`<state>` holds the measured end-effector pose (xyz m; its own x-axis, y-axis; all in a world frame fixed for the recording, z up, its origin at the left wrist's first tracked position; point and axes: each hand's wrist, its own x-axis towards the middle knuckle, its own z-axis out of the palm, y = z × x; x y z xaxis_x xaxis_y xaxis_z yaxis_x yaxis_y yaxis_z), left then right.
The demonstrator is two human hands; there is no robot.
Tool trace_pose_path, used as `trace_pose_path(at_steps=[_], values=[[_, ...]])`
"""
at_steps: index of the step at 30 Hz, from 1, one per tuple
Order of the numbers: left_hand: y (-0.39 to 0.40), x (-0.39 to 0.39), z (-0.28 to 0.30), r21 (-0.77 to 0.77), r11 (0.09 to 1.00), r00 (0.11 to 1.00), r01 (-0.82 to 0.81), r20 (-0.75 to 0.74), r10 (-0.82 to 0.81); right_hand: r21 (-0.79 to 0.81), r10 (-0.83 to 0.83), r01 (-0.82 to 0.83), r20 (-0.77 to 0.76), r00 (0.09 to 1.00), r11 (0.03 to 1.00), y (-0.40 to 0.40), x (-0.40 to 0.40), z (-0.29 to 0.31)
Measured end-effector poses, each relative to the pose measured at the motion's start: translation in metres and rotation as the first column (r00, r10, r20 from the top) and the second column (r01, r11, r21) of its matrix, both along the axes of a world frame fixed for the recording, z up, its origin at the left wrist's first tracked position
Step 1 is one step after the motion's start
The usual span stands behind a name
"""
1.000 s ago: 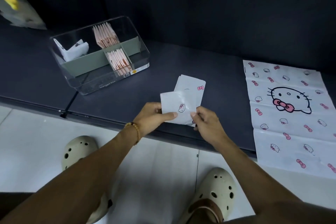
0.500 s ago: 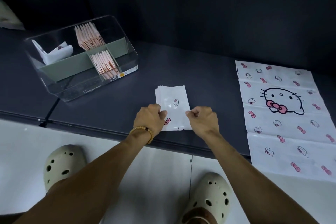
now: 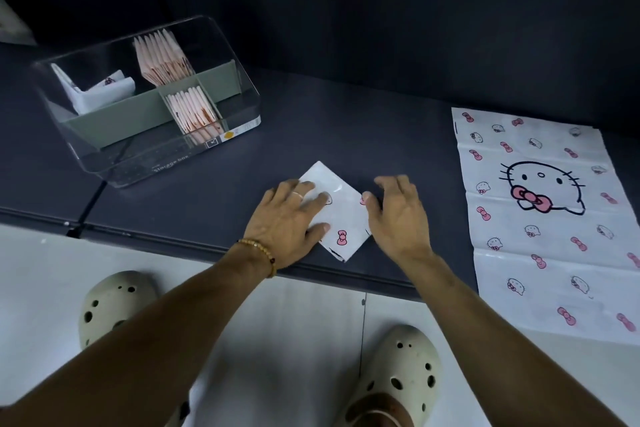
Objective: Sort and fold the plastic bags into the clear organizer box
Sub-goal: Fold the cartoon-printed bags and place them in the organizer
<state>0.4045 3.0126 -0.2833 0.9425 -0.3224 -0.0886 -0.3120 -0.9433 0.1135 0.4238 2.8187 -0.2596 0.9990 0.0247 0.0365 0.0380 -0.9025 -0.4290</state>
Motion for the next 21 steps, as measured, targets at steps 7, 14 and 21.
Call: trace_pose_path(at_steps=[7,14,21], values=[[-0.01,-0.023,-0.004,0.056,0.986,0.985,-0.16,0.076,0.155,-0.277,0.19,-0.191,-0.032,0.981,0.942,-0.004,-0.061,-0.036],[-0.025,-0.008,0.004,-0.024,0.984,0.983,0.176,0.065,-0.174,-0.308,0.221,-0.243,-0.104,0.97,0.92,-0.007,-0.058,-0.039],[-0.044,0.016,-0.014,-0.07,0.953,0.955,0.295,-0.014,-0.297,-0.297,0.242,-0.272,-0.132,0.961,0.915,-0.011,-0.056,-0.044]])
